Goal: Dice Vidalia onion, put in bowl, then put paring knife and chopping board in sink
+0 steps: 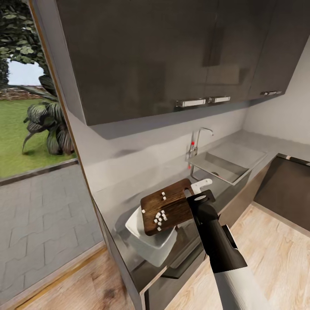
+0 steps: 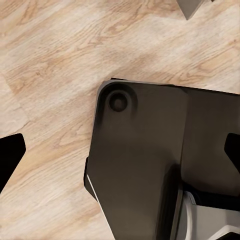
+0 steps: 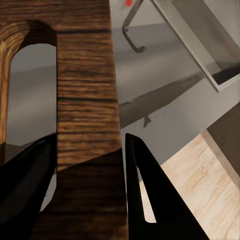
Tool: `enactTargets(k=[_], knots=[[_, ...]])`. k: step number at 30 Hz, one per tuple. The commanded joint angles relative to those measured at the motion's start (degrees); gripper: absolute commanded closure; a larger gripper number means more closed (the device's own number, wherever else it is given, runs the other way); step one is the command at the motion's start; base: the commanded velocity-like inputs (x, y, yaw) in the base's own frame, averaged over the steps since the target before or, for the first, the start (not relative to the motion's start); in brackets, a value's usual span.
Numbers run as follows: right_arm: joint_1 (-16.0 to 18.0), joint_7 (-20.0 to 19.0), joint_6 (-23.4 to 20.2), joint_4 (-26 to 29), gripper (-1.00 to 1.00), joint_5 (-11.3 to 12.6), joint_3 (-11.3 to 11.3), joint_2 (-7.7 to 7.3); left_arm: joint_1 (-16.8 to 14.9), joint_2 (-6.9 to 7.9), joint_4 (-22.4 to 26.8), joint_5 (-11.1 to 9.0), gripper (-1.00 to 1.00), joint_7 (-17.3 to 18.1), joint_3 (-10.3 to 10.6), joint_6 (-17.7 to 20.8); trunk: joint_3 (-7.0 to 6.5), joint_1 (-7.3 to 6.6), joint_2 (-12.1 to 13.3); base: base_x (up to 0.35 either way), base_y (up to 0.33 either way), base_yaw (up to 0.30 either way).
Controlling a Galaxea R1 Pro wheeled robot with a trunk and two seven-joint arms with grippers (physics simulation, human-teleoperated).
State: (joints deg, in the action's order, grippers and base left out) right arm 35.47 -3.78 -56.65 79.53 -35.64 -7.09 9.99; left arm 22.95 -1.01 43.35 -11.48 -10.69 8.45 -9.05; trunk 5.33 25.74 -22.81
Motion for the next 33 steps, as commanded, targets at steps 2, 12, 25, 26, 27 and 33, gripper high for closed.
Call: enactTargets(k=[2, 12, 25, 26, 27, 33], knots=[[0.0, -0.3, -0.3, 0.0, 1.00, -0.4, 0.0, 0.01, 0.0, 0.05, 0.1, -0.6, -1.00, -0.4, 0.3, -0.2, 0.12, 0.04, -0.1, 0.000, 0.000, 0.000], [0.0, -0.3, -0.3, 0.0, 1.00, -0.5, 0.0, 0.01, 0.0, 0.05, 0.0, -0.6, -1.00, -0.4, 0.3, -0.2, 0.12, 0.04, -0.1, 0.000, 0.000, 0.000], [0.0, -0.3, -0.3, 2.2, 1.00, -1.8, 0.0, 0.01, 0.0, 0.05, 0.0, -0.6, -1.00, -0.3, 0.3, -0.2, 0.12, 0.04, -0.1, 0.000, 0.000, 0.000], [0.0, -0.3, -0.3, 2.3, 1.00, -1.9, 0.0, 0.01, 0.0, 0.05, 0.0, -0.6, -1.00, -0.4, 0.3, -0.2, 0.12, 0.04, -0.1, 0.000, 0.000, 0.000], [0.1, -0.3, -0.3, 2.3, 1.00, -2.0, 0.0, 0.01, 0.0, 0.05, 0.0, -0.6, -1.00, -0.4, 0.3, -0.2, 0.12, 0.04, -0.1, 0.000, 0.000, 0.000], [0.0, -0.3, -0.3, 2.3, 1.00, -2.6, -0.1, 0.01, 0.0, 0.05, 0.0, -0.6, -1.00, -0.4, 0.3, -0.2, 0.12, 0.04, -0.1, 0.000, 0.000, 0.000]])
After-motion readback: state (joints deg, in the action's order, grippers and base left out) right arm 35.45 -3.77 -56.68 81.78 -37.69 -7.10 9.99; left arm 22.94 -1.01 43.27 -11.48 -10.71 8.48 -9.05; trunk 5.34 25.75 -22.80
